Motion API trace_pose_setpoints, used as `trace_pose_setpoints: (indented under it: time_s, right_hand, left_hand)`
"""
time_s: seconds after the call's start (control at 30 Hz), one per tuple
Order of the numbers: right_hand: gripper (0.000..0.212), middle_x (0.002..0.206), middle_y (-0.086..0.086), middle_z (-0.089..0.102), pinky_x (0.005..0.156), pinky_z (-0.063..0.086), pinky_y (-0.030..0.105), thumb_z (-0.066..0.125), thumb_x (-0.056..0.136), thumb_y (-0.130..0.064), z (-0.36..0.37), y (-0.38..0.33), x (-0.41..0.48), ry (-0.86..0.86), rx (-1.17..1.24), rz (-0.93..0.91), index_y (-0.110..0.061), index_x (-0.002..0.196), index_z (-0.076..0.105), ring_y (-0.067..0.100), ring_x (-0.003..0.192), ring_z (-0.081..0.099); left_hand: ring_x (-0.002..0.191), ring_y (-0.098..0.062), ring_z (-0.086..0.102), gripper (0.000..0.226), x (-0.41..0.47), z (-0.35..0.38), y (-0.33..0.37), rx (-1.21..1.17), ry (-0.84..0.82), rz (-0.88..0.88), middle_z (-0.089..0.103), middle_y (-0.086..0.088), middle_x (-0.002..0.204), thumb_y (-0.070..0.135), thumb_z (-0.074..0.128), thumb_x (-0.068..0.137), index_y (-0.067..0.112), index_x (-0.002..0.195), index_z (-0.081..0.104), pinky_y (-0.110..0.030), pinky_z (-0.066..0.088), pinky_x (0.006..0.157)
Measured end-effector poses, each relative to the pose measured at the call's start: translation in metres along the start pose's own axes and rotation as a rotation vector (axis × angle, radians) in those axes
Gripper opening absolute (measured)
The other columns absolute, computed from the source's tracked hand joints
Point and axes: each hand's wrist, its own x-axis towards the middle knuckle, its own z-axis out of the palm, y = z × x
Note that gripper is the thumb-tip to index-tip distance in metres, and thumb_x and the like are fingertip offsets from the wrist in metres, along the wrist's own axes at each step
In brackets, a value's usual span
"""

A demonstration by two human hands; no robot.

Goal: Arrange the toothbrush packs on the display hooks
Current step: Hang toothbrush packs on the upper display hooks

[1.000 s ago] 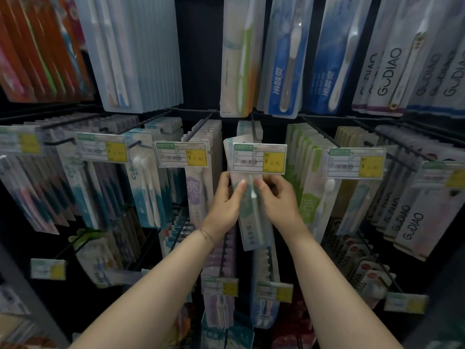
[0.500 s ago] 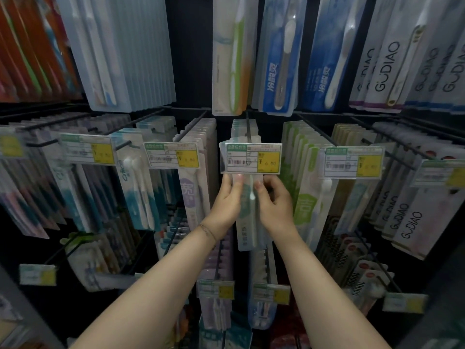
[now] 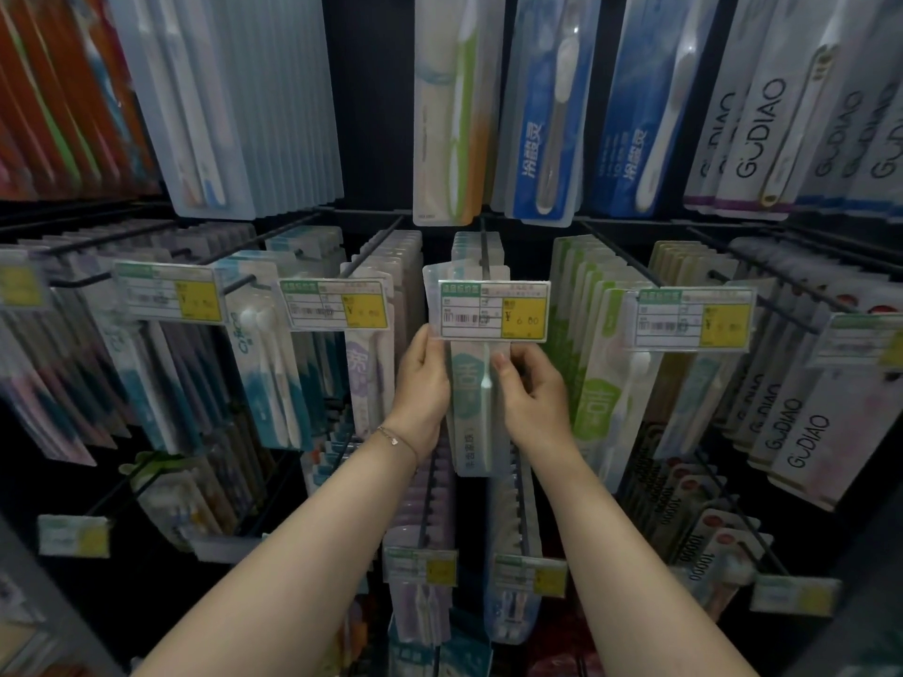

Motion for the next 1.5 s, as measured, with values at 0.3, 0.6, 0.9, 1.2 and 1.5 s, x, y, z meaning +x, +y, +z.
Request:
trace_pose_setpoints:
  time_s: [0.3, 0.6, 0.9, 1.2, 1.5]
  right_hand:
    - [0.012, 0.09, 0.004, 0.068, 0.081, 0.053, 0.042, 0.052, 0.098, -0.02, -0.003, 0.001, 0.002, -0.034, 0.0, -0.006, -0.016, 0.091, 0.061, 0.023, 0.087, 0.063]
    - [0.012, 0.093, 0.003, 0.068, 0.085, 0.053, 0.043, 0.053, 0.097, -0.019, -0.006, 0.004, 0.007, -0.011, -0.007, -0.034, -0.018, 0.091, 0.064, 0.019, 0.091, 0.064]
    - [0.006, 0.092, -0.006, 0.066, 0.077, 0.053, 0.029, 0.057, 0.095, -0.025, -0.006, 0.004, 0.006, 0.04, -0.062, -0.017, -0.021, 0.094, 0.062, 0.009, 0.085, 0.062]
    - [0.022, 0.103, -0.009, 0.053, 0.065, 0.04, 0.012, 0.061, 0.09, -0.019, -0.002, 0.004, -0.016, 0.047, -0.207, -0.061, -0.025, 0.106, 0.048, 0.005, 0.071, 0.052]
    - [0.013, 0.096, -0.007, 0.049, 0.067, 0.05, 0.033, 0.058, 0.092, -0.018, -0.007, 0.007, -0.041, -0.174, -0.458, -0.243, -0.016, 0.104, 0.054, 0.009, 0.076, 0.051]
  left_hand:
    - [0.089, -0.004, 0.065, 0.025, 0.018, 0.002, 0.009, 0.11, 0.084, 0.031, 0.069, 0.009, 0.091, 0.027, 0.04, 0.103, 0.025, 0.091, 0.062, -0.029, 0.054, 0.081]
    - [0.081, 0.007, 0.062, 0.031, 0.014, 0.007, 0.014, 0.175, -0.042, 0.088, 0.064, 0.015, 0.091, 0.008, 0.038, 0.1, 0.027, 0.093, 0.061, -0.01, 0.049, 0.068]
    - [0.108, -0.012, 0.06, 0.03, 0.01, -0.002, -0.002, 0.261, -0.081, 0.069, 0.065, -0.002, 0.113, 0.016, 0.033, 0.103, 0.009, 0.114, 0.06, -0.024, 0.049, 0.093]
    - [0.093, 0.002, 0.054, 0.021, -0.027, -0.012, -0.009, 0.431, 0.076, 0.126, 0.057, 0.013, 0.099, 0.028, 0.036, 0.103, 0.019, 0.108, 0.054, -0.013, 0.04, 0.079]
    - [0.09, -0.013, 0.055, 0.009, -0.062, -0.031, -0.017, 0.8, 0.032, 0.228, 0.057, 0.002, 0.095, 0.018, 0.054, 0.094, 0.016, 0.103, 0.053, -0.023, 0.043, 0.077]
